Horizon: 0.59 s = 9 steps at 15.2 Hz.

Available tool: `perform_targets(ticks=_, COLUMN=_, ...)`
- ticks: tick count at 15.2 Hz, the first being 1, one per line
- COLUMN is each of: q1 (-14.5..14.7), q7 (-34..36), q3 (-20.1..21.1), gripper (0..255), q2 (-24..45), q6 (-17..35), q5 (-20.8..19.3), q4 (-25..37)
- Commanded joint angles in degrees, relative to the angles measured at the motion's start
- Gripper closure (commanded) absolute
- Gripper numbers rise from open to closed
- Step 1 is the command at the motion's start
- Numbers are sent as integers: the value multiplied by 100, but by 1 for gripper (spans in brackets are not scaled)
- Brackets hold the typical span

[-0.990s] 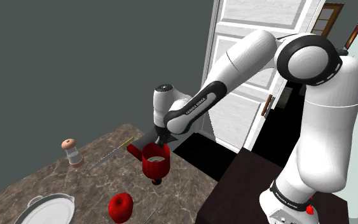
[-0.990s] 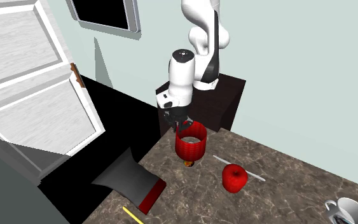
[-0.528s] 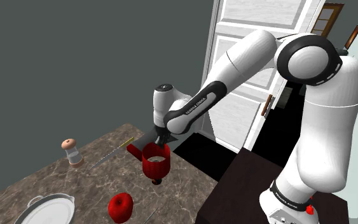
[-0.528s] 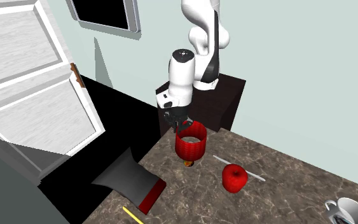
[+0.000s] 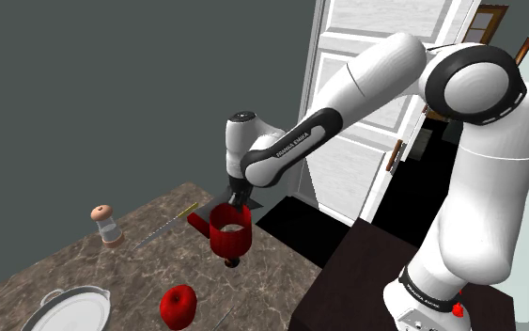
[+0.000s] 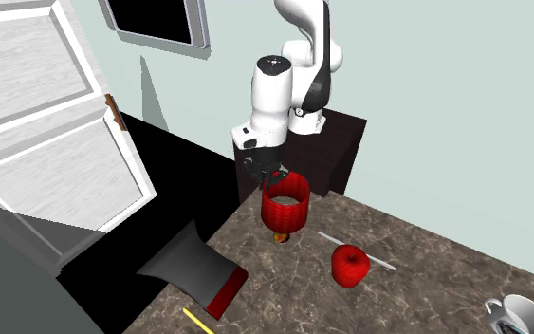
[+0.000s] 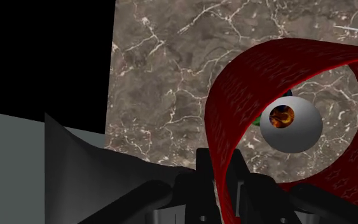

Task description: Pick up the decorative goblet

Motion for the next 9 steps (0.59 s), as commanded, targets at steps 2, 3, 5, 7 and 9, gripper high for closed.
perform_targets(ticks=2, q1=-22, q7=-68, q3=24, gripper=255, q2=-176, q6=-203, q5=76, q4=38)
perform_targets(ticks=3, q1=-26, q7=-86, q3=30, gripper=255, q2=-227, q6=-271, q5=99, q4=56)
perform_targets(ticks=5, q1=-34, q7=-120, q3=42, gripper=255, q2=-326, q6=-408, q5=142, q4=97)
perform_targets(ticks=7, q1=-40, q7=-153, q3=53, gripper=255, q2=-422, q6=-546, q5=182, q4=144)
perform_targets(ticks=9, q1=-41, q7=-156, q3=53, gripper=255, q2=-429, q6=-557, q5=185, q4=147)
